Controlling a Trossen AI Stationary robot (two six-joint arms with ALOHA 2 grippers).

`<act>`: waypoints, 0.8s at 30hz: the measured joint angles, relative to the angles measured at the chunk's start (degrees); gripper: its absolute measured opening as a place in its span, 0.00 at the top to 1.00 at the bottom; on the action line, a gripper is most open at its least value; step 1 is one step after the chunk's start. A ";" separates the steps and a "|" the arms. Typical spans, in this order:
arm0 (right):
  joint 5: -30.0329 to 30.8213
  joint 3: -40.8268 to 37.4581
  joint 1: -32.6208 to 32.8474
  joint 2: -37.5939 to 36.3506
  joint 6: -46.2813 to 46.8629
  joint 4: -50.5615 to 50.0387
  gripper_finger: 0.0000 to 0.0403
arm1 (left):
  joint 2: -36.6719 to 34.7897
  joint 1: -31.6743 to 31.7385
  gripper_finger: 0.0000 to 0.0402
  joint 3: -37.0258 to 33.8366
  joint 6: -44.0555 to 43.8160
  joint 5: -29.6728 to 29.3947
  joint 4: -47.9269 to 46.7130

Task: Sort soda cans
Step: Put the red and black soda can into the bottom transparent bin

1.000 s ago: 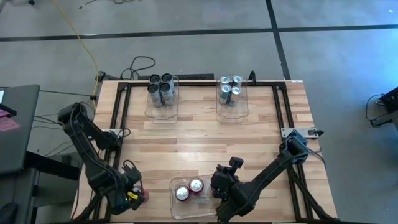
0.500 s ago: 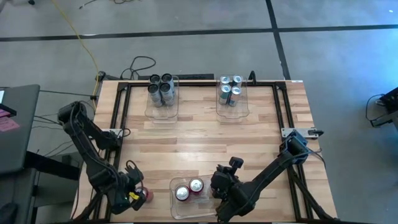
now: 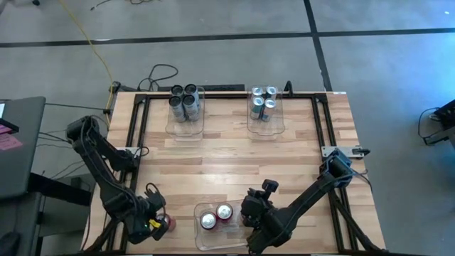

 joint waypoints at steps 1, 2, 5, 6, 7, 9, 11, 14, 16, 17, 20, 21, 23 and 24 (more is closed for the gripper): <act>0.00 0.00 0.00 0.00 0.07 0.01 0.84 | 0.08 0.00 0.19 -0.06 0.12 0.10 -0.01; 0.00 0.00 0.00 0.00 0.12 0.02 0.84 | 0.26 0.00 0.17 -0.16 0.31 0.20 -0.11; 0.00 0.00 0.00 0.00 0.12 0.06 0.84 | 0.29 0.02 0.09 -0.27 0.47 0.30 -0.67; 0.00 0.00 0.00 0.00 0.10 0.10 0.84 | 0.26 0.03 0.06 -0.27 0.49 0.35 -0.89; 0.00 0.00 0.00 0.00 0.10 0.16 0.84 | 0.27 0.02 0.04 -0.27 0.49 0.44 -0.92; 0.00 0.00 0.00 0.00 0.12 0.19 0.84 | 0.28 0.18 0.01 -0.40 0.45 0.48 -0.71; 0.00 0.00 0.00 0.00 0.18 0.20 0.84 | 0.24 0.63 0.02 -0.40 0.81 0.46 -1.03; 0.00 0.00 0.00 0.00 0.34 0.19 0.84 | 0.22 1.50 0.05 -0.40 1.56 0.28 -1.50; 0.00 0.00 0.00 0.00 0.36 0.19 0.84 | 0.20 1.93 0.08 -0.40 2.23 0.06 -1.91; 0.00 0.00 0.00 0.00 0.36 0.19 0.84 | 0.20 2.15 0.10 -0.38 3.06 0.02 -1.85; 0.00 0.00 0.05 0.00 0.39 0.03 0.84 | 0.14 2.63 0.18 -0.37 4.25 0.27 -1.67; 0.04 0.00 0.16 0.00 0.54 -0.10 0.84 | 0.08 2.84 0.21 -0.35 4.63 0.64 -1.66; 1.01 0.00 0.39 0.00 1.56 -0.92 0.84 | 0.02 3.19 0.28 -0.29 4.99 1.96 -1.64; 1.57 0.00 0.52 0.00 2.39 -1.70 0.84 | 0.02 3.35 0.30 -0.27 4.98 2.63 -1.64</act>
